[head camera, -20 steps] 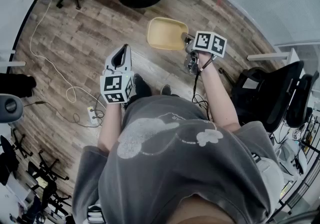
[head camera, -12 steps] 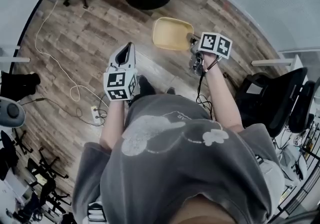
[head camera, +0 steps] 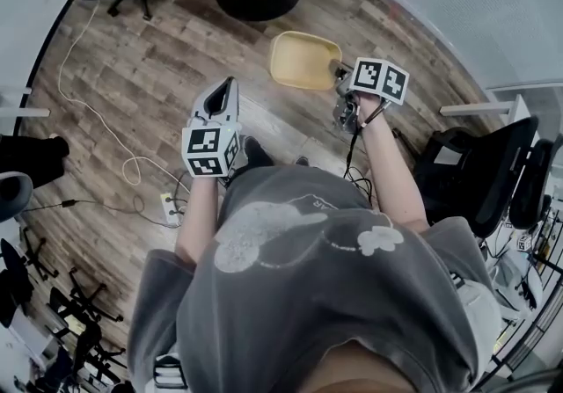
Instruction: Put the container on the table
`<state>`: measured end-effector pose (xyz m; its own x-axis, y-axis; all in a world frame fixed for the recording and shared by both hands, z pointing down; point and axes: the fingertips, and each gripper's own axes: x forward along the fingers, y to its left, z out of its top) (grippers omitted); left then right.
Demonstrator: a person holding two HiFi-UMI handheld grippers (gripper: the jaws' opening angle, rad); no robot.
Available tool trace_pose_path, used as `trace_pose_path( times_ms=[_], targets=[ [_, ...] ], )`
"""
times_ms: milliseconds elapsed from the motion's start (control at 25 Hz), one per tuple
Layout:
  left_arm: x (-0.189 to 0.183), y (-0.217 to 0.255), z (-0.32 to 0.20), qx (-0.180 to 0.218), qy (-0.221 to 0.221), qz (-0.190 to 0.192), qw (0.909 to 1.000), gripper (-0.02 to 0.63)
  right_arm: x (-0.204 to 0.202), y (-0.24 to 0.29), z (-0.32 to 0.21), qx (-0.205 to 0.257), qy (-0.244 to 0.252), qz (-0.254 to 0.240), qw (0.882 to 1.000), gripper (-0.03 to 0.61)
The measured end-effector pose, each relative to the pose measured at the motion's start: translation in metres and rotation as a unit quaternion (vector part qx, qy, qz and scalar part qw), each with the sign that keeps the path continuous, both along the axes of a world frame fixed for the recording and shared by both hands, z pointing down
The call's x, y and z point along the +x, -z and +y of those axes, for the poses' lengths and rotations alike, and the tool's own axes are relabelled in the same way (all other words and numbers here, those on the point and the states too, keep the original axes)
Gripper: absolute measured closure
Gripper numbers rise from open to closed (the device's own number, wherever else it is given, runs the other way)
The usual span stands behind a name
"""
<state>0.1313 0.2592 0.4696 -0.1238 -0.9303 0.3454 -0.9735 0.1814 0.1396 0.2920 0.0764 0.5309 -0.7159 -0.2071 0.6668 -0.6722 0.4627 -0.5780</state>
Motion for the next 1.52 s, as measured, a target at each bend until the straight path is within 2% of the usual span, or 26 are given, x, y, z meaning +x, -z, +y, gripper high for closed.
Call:
trace_pose_path(
  times_ms=[200, 720, 1040, 1240, 1520],
  targets=[
    [-0.029, -0.004, 0.006, 0.013, 0.006, 0.015, 0.9998, 0.606, -0.017, -0.002, -0.006, -0.012, -0.039, -0.01, 0.999, 0.571],
    [-0.103, -0.01, 0.014, 0.014, -0.018, 0.029, 0.9993, 0.606, -0.08, -0.008, 0.005, -0.011, -0.06, 0.0, 0.998, 0.569],
    [-0.123, -0.022, 0.014, 0.002, -0.016, 0.034, 0.9993, 0.605, -0.096, -0.018, 0.002, -0.016, -0.053, 0.012, 0.998, 0.569],
    [-0.138, -0.029, 0.0, -0.008, -0.004, 0.037, 0.9993, 0.605, -0.117, -0.029, -0.016, -0.027, -0.045, 0.013, 0.999, 0.569],
    [-0.178, -0.031, -0.046, -0.013, 0.013, 0.031, 0.9994, 0.604, -0.157, -0.03, -0.07, -0.029, -0.038, 0.0, 0.999, 0.569]
  ],
)
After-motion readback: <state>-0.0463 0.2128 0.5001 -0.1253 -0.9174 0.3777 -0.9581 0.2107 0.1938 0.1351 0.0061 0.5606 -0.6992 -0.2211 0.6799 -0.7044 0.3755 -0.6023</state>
